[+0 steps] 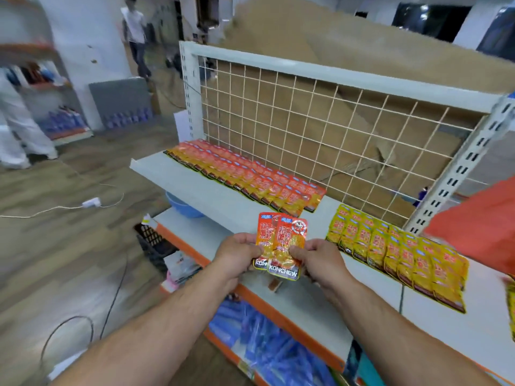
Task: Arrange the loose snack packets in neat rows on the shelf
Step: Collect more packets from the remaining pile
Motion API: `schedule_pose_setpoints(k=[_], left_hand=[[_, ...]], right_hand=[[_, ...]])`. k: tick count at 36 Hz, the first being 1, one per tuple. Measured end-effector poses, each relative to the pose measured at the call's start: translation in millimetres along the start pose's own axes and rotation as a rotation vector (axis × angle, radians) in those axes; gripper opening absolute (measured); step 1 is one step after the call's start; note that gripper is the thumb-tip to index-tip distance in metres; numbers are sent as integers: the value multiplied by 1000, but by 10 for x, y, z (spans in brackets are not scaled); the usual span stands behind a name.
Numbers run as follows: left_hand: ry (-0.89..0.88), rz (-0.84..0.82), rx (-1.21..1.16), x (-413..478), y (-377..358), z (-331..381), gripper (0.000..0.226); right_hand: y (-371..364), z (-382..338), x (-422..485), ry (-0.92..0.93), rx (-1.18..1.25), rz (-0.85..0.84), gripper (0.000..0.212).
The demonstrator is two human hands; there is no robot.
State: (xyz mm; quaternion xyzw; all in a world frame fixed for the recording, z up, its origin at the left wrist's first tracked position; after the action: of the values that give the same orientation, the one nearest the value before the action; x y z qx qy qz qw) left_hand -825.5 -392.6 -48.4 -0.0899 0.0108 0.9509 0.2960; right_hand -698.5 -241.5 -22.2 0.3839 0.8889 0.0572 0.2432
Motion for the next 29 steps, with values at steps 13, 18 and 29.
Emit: schedule_pose_setpoints(k=[13, 18, 29], left_hand=[[26, 132, -18, 1064, 853, 117, 13], [12, 222, 61, 1566, 1340, 357, 13], [-1, 318, 157, 2394, 2217, 636, 7]], right_hand=[[-1102, -602, 1073, 54, -93, -182, 29], [-1605, -1029, 1525, 82, -83, -247, 45], [-2533, -1633, 2223, 105, -78, -323, 47]])
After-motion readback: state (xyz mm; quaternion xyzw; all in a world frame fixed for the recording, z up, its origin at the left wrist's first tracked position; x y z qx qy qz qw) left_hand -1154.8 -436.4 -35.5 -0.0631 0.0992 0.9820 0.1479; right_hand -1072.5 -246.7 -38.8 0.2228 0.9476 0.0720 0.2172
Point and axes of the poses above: each hand's wrist, its own x-axis towards the middle knuckle, its own y-axis out of the back of the hand, z = x × y, the point moved 10 cm from there along x, towards the middle knuckle, and after that the axes turned 10 degrees about -y, right-handed, at the moved point
